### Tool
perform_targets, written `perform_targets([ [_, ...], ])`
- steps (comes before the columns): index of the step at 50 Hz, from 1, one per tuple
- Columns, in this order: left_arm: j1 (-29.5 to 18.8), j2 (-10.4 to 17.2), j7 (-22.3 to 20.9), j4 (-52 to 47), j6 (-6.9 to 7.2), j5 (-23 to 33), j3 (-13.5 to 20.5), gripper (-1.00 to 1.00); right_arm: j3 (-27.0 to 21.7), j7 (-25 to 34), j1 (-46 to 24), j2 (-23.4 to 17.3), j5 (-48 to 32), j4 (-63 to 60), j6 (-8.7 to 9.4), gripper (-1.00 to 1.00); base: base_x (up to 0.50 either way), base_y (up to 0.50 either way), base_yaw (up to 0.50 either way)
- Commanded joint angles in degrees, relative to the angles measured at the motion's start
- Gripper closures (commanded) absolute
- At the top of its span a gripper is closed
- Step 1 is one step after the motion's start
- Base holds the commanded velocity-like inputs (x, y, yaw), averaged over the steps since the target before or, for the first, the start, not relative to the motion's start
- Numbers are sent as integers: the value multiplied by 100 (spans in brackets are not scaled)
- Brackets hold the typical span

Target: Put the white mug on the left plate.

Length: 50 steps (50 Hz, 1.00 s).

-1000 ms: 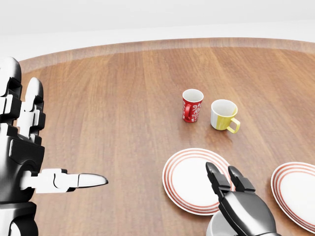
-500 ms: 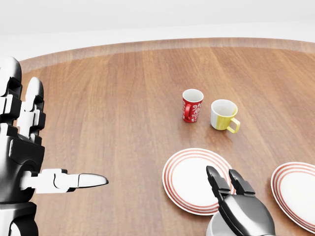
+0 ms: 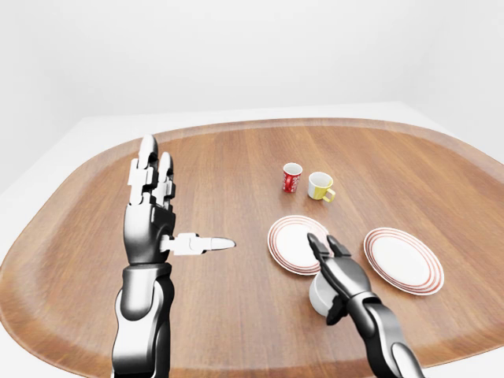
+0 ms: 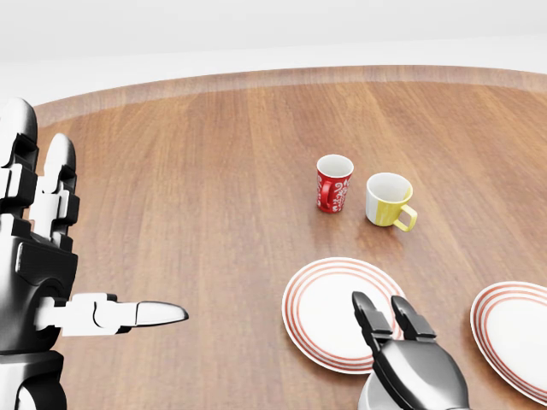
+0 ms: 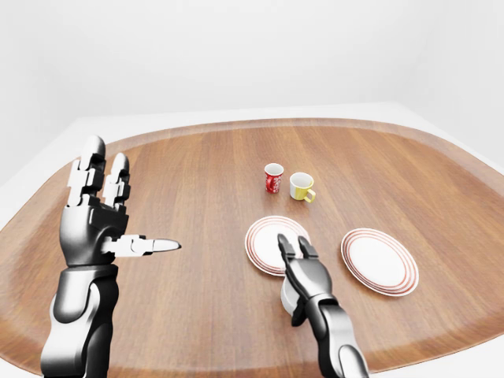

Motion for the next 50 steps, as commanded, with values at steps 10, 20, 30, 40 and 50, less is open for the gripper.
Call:
perform_targets([
  [10, 4, 0, -2, -15, 0, -1, 3, -99, 153, -325, -126, -58, -167, 539, 0, -100, 0, 0, 0],
  [20, -2, -2, -2, -9, 0, -2, -2, -99, 259, -662, -186, -124, -325, 1044, 0, -100, 0, 0, 0],
  [30, 6, -4, -6, 20, 0, 3, -9, -99, 260, -620, -168, -150, -322, 1002, 0, -100, 0, 0, 0],
  [40, -7, 1, -7, 34, 0, -7, 2, -99, 227, -419, -94, -124, -128, 793, 0, 100, 0, 0, 0],
  [50, -40, 15, -10, 76, 0, -18, 25, -99, 287, 905, 225, 131, 1080, -510, 0, 100, 0, 0, 0],
])
